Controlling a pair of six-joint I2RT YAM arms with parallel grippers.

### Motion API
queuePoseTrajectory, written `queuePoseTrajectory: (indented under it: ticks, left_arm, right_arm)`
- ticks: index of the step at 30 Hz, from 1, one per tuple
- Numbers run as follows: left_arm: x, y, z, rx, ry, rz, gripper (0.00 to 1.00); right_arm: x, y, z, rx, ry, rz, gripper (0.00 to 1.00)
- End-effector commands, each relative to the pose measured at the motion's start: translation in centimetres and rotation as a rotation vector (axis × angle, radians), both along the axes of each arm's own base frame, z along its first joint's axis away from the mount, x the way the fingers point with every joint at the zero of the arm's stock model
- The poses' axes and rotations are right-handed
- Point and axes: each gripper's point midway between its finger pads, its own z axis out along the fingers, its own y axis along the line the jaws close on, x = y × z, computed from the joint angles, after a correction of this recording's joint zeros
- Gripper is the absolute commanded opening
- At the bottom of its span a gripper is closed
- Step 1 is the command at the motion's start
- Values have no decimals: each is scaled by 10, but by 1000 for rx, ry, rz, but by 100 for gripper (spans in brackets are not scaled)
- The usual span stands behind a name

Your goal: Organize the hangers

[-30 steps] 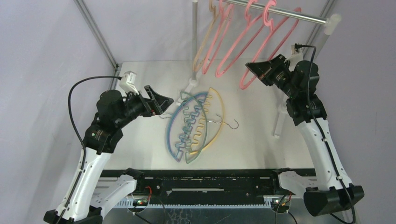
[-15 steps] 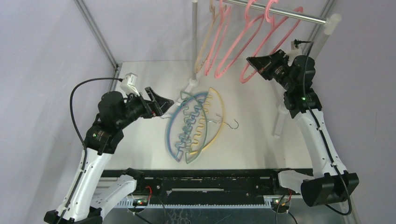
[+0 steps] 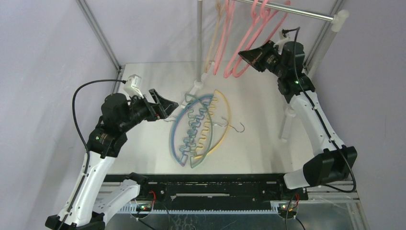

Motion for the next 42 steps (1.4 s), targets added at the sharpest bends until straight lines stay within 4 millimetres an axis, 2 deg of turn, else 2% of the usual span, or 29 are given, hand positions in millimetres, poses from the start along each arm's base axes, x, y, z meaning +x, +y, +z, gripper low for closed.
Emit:
queuePoseTrajectory:
  ticks: [1, 9, 19, 28, 32, 37, 42]
  left_arm:
    - [0, 3, 15, -2, -64, 8, 100]
    - [-2, 6, 21, 5, -80, 11, 99]
    - [-6, 6, 29, 2, -102, 1, 100]
    - [-8, 5, 26, 2, -100, -8, 100]
    - [-6, 4, 26, 4, -99, -10, 100]
    - [-3, 4, 24, 10, -93, -9, 100]
    - [-1, 3, 21, 18, -88, -10, 100]
  right_arm:
    - [7, 23, -4, -16, 68, 50, 0]
    - [29, 70, -22, -47, 157, 135, 0]
    - [47, 124, -7, -70, 162, 237, 0]
    - [60, 156, -20, -50, 210, 317, 0]
    - [58, 157, -17, -73, 179, 318, 1]
    - [48, 137, -8, -126, 132, 250, 36]
    - [29, 107, 12, -140, 74, 176, 61]
